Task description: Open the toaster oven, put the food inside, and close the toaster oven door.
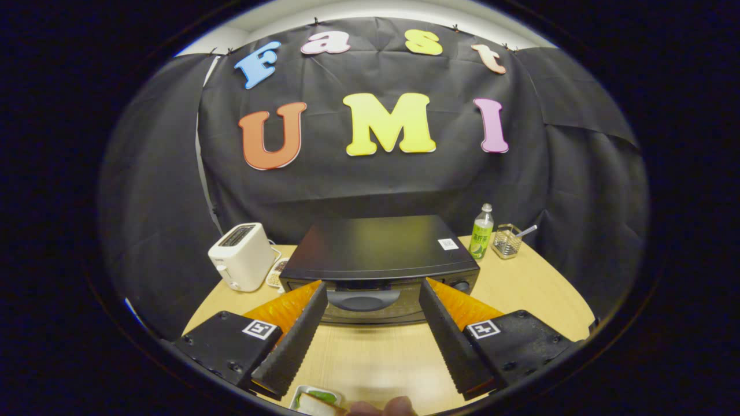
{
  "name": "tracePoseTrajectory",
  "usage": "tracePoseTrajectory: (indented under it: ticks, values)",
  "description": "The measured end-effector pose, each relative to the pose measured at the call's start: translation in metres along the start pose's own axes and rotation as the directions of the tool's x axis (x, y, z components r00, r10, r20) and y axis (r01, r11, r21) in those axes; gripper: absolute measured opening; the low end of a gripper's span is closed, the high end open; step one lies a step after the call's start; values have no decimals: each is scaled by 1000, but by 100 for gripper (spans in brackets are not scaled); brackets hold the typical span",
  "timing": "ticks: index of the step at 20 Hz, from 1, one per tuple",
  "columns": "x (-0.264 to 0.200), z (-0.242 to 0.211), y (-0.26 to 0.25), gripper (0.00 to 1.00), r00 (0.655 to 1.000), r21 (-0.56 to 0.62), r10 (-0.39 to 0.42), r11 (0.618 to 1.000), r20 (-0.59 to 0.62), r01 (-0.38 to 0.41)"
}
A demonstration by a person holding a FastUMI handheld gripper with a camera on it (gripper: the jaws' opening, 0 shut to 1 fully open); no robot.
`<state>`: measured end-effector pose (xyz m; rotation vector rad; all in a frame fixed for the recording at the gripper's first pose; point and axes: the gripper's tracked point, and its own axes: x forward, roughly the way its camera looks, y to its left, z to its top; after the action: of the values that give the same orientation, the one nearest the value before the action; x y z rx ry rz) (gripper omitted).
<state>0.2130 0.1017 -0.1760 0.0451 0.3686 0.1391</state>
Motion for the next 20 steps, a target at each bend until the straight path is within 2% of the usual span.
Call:
tracePoseTrajectory:
  ticks: [4,10,15,17,20]
  values:
    - [55,-19,2,100,996,-25,10,1000,-89,-12]
    - [89,-25,6,100,993,-58,25,998,-118,-32]
    - [92,-31,7,100,995,-80,0,997,-101,-8]
    - [92,-32,6,100,997,-44,8,999,-79,-11]
    - [88,-36,7,100,995,-57,19,998,-95,-24]
